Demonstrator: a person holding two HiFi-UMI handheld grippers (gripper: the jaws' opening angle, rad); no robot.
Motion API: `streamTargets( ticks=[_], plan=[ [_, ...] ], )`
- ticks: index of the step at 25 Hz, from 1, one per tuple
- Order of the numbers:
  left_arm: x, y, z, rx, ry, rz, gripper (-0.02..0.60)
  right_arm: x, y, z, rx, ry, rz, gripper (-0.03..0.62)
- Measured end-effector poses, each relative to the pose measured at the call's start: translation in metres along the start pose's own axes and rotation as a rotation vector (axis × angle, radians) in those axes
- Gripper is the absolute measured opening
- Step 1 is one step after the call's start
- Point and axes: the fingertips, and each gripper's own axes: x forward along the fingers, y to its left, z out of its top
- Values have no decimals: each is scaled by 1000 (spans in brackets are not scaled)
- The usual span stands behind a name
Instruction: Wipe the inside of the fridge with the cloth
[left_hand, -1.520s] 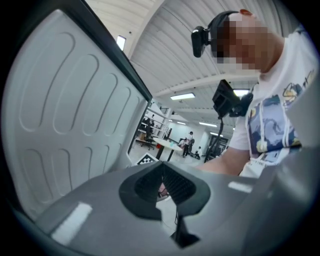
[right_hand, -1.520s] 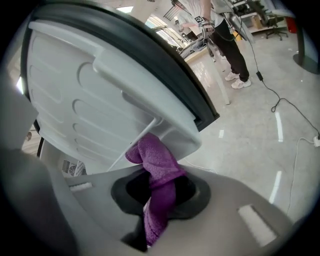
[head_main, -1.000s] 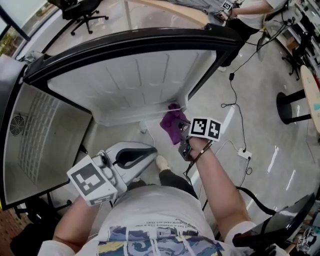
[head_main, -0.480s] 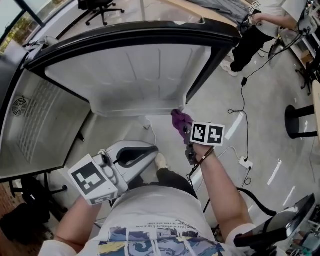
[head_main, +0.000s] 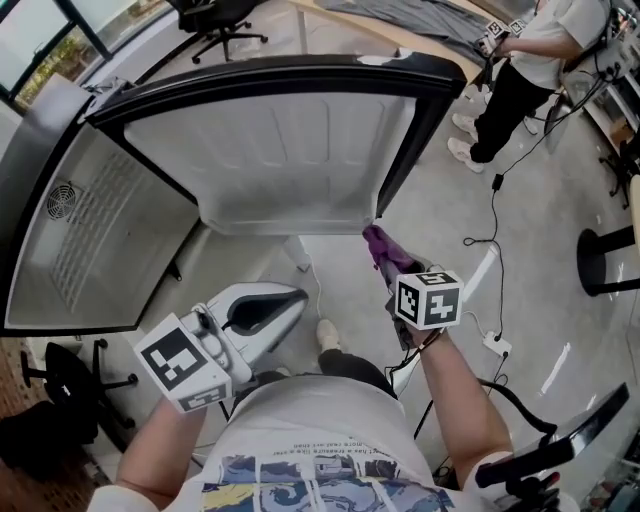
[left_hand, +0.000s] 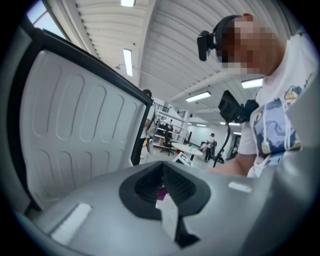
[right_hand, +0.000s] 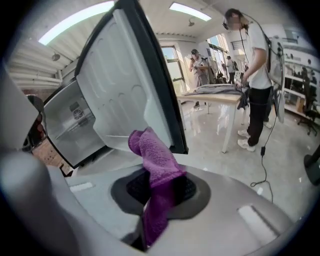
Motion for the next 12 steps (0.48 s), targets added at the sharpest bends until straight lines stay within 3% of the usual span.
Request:
streamTargets(
  ticks=[12],
  plan=[
    [-113, -19, -16, 46, -68, 61, 5, -80, 109, 8, -247, -170, -28, 54]
  ],
)
